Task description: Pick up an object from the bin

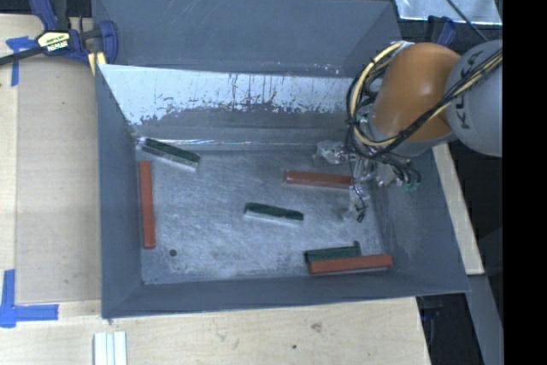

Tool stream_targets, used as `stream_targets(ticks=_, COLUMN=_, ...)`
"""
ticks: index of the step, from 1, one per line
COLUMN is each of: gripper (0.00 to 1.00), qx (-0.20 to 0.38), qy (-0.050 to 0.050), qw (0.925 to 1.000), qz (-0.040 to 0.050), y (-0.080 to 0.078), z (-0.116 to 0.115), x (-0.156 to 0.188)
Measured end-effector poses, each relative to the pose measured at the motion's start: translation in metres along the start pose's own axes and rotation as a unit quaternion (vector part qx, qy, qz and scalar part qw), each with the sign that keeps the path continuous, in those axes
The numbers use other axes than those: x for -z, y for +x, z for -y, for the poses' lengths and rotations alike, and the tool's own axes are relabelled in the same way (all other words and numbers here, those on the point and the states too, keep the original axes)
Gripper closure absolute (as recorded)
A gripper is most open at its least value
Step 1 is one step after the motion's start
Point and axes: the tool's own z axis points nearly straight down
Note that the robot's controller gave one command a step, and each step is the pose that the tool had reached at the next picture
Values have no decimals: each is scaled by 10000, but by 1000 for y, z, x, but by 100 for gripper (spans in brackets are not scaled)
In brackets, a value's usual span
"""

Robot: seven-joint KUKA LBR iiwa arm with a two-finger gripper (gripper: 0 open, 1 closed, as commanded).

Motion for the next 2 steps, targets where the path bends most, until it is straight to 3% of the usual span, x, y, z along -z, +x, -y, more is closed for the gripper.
stream_targets(ticks=1, gripper=100, qx=3, qy=12, qw=10000, qz=17, y=-1, z=1, x=2)
stream_targets(ticks=2, gripper=100, qx=-73, qy=39, qw=9999, qz=67, y=12, z=14, x=194)
